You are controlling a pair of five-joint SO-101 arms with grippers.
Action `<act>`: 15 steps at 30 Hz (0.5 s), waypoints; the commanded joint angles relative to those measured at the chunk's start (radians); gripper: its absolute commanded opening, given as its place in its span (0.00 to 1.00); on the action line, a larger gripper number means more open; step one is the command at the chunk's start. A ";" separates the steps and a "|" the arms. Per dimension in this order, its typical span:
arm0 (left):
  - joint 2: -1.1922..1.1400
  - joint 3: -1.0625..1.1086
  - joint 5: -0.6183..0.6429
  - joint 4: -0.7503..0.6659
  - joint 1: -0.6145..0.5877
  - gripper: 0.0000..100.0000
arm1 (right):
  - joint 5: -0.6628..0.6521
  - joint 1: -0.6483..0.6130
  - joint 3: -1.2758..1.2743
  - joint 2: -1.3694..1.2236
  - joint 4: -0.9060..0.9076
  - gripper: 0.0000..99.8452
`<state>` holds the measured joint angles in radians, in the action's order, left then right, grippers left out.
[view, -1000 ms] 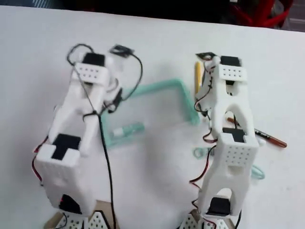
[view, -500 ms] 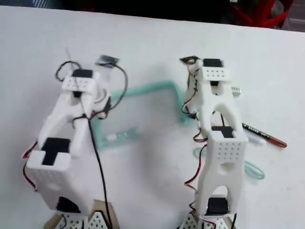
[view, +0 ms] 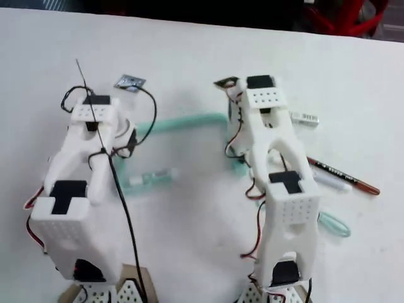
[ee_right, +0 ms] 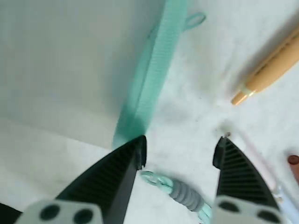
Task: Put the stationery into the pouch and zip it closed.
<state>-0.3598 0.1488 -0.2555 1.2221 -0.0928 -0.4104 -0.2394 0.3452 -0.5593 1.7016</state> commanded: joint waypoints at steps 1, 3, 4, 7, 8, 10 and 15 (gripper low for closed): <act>-0.008 -0.003 -0.009 -0.012 -0.028 0.08 | -0.005 -0.088 -0.048 0.119 0.004 0.24; -0.010 -0.003 -0.009 -0.012 -0.030 0.08 | 0.000 -0.117 -0.054 0.159 0.002 0.24; -0.012 -0.003 -0.011 -0.012 -0.030 0.08 | 0.000 -0.124 -0.054 0.177 0.002 0.24; -0.016 -0.003 -0.011 -0.012 -0.031 0.08 | 0.002 -0.091 -0.063 0.206 0.002 0.24; -0.016 -0.003 -0.011 -0.012 -0.031 0.08 | 0.002 -0.068 -0.074 0.205 0.002 0.24; -0.016 -0.003 -0.011 -0.012 -0.031 0.08 | 0.009 -0.021 -0.112 0.188 -0.028 0.24; -0.016 0.003 -0.011 -0.034 -0.031 0.08 | 0.084 0.015 -0.222 0.137 -0.168 0.24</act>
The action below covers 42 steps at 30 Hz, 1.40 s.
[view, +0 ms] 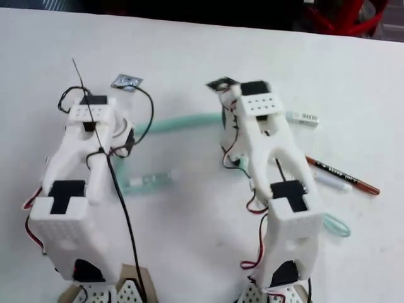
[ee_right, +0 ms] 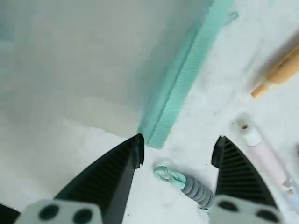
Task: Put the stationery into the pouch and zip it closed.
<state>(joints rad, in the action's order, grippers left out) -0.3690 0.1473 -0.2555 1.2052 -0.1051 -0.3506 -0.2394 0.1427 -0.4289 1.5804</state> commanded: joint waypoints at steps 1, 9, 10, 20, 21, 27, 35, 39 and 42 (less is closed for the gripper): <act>-0.007 0.006 -0.008 -0.017 -0.019 0.08 | 0.026 0.024 -0.014 0.007 -0.048 0.25; -0.007 0.008 -0.002 -0.023 -0.019 0.08 | 0.028 0.140 0.021 -0.007 -0.097 0.25; -0.007 0.008 -0.002 -0.023 -0.019 0.08 | 0.028 0.140 0.009 -0.005 -0.108 0.25; -0.008 0.009 -0.002 -0.023 -0.018 0.08 | 0.026 0.077 -0.068 -0.005 -0.153 0.25; -0.008 0.009 -0.002 -0.023 -0.018 0.08 | 0.026 0.056 -0.083 -0.004 -0.157 0.25; -0.008 0.009 -0.002 -0.023 -0.015 0.08 | 0.028 -0.033 -0.110 0.022 -0.156 0.25; -0.008 0.009 -0.002 -0.023 -0.012 0.08 | 0.028 -0.136 -0.127 0.117 -0.117 0.25; -0.008 0.009 -0.002 -0.023 -0.012 0.08 | 0.028 -0.191 -0.184 0.194 -0.122 0.25; -0.008 0.009 -0.002 -0.023 -0.012 0.08 | 0.028 -0.206 -0.232 0.274 -0.122 0.25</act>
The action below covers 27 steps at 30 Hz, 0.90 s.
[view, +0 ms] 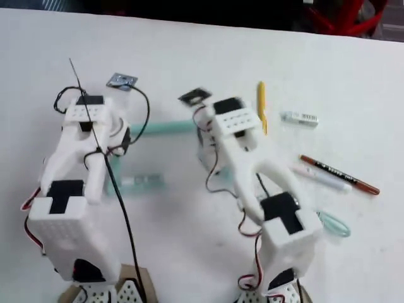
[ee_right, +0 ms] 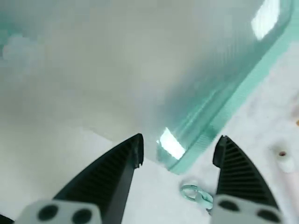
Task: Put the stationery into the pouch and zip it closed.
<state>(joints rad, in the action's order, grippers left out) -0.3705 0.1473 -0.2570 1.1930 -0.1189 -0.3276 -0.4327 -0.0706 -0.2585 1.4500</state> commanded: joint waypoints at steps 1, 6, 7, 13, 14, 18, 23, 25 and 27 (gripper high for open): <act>-0.007 0.009 0.000 -0.011 0.002 0.08 | 0.006 -0.012 -0.044 0.133 0.008 0.25; -0.007 0.009 0.000 -0.011 -0.002 0.08 | 0.095 0.035 -0.245 0.266 -0.107 0.25; -0.007 0.009 0.000 -0.011 -0.002 0.08 | 0.112 0.047 -0.288 0.285 -0.150 0.25; -0.007 0.009 0.000 -0.011 0.001 0.08 | 0.133 0.013 -0.391 0.317 -0.286 0.25; -0.007 0.009 0.000 -0.011 0.001 0.08 | 0.149 0.001 -0.405 0.317 -0.308 0.25; -0.007 0.009 0.000 -0.011 0.001 0.08 | 0.241 -0.008 -0.423 0.278 -0.386 0.25; -0.007 0.011 0.000 -0.011 0.001 0.08 | 0.296 0.045 -0.364 0.185 -0.404 0.25; -0.007 0.011 0.000 -0.011 0.002 0.08 | 0.313 0.053 -0.342 0.140 -0.401 0.25; -0.007 0.011 0.000 -0.011 0.002 0.08 | 0.318 0.056 -0.324 0.101 -0.400 0.25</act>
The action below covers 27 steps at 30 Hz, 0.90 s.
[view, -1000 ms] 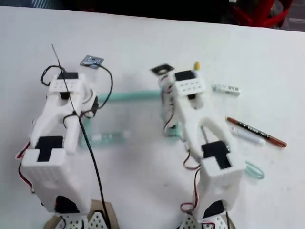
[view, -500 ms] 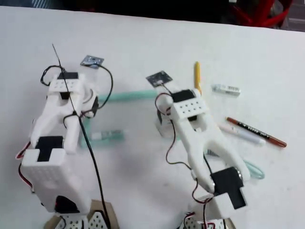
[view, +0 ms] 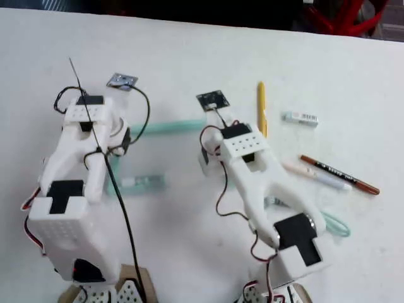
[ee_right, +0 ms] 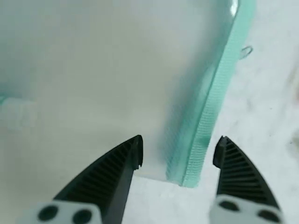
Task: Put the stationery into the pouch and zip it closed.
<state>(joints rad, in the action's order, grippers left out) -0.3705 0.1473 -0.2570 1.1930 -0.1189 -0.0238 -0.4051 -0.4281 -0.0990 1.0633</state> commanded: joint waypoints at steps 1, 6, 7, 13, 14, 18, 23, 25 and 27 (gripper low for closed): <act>-0.007 0.011 0.000 -0.011 0.002 0.08 | 0.023 0.031 0.043 -0.073 -0.005 0.25; -0.008 0.011 0.002 -0.009 0.002 0.08 | 0.092 0.053 0.127 -0.166 0.093 0.25; -0.008 0.011 0.002 -0.009 0.002 0.08 | 0.112 0.053 0.149 -0.193 0.119 0.25; -0.007 0.023 0.002 -0.011 0.004 0.08 | 0.110 0.104 0.353 -0.381 0.285 0.25; -0.007 0.023 0.002 -0.011 0.004 0.08 | 0.109 0.102 0.388 -0.418 0.318 0.25; -0.007 0.023 0.002 -0.011 0.004 0.08 | 0.086 0.068 0.537 -0.565 0.456 0.25; -0.002 0.023 0.002 -0.011 0.004 0.08 | 0.021 0.073 0.675 -0.657 0.550 0.25; 0.005 0.031 0.000 -0.009 0.001 0.08 | 0.000 0.104 0.689 -0.657 0.549 0.25; 0.022 0.031 -0.006 -0.005 -0.002 0.08 | -0.006 0.131 0.698 -0.639 0.544 0.25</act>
<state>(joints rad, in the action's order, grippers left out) -0.3644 0.1626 -0.2570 1.1853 -0.1189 -0.0100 -0.3191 0.2685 -0.7050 1.5896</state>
